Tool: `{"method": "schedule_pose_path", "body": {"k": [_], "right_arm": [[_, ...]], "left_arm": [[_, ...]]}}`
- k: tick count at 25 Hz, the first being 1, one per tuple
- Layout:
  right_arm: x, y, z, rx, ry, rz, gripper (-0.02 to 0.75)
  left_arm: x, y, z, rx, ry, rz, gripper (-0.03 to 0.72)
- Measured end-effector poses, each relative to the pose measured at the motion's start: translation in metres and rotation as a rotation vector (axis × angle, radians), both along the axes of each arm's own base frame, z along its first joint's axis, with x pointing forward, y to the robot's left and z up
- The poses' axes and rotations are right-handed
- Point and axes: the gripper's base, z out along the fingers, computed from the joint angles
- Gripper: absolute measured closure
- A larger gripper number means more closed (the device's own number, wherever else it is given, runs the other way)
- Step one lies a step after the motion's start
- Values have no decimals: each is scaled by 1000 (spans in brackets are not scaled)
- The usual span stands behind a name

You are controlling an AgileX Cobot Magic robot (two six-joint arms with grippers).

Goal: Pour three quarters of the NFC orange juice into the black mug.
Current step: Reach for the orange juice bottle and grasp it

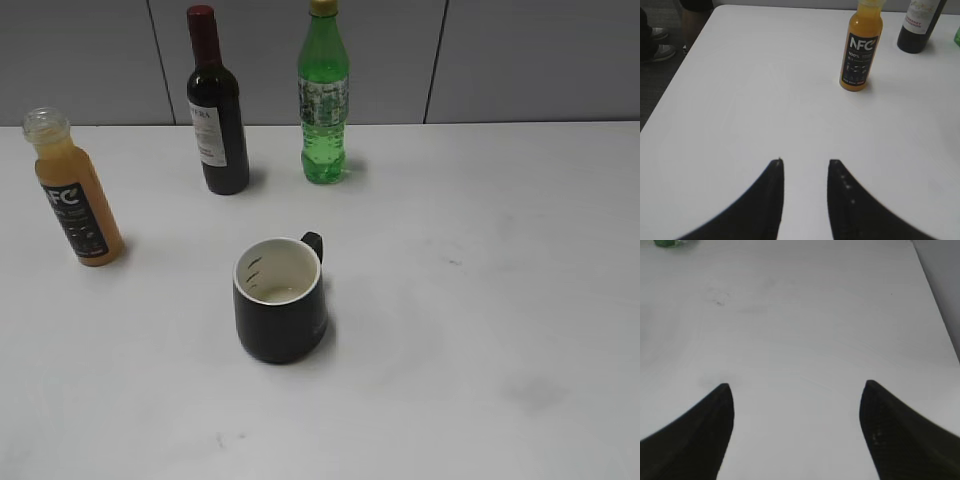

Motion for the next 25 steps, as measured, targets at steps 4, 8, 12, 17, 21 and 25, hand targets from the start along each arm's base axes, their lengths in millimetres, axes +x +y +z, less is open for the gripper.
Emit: {"method": "schedule_pose_path", "body": {"k": [4,8,12,17,21,25], "right_arm": [[-5,-1,0,3,-32,-2,148],[-5,-1,0,3,-32,-2,150],[-5,-1,0,3,-32,-2,150],[-5,-1,0,3,-32,-2,150],[-5,-1,0,3,-32,-2,150],[-5,-1,0,3,-32,-2,150]], "left_arm": [[0,0,0,0,0,0,449],[0,0,0,0,0,0,449],[0,0,0,0,0,0,449],[0,0,0,0,0,0,449],[0,0,0,0,0,0,449],[0,0,0,0,0,0,449]]}}
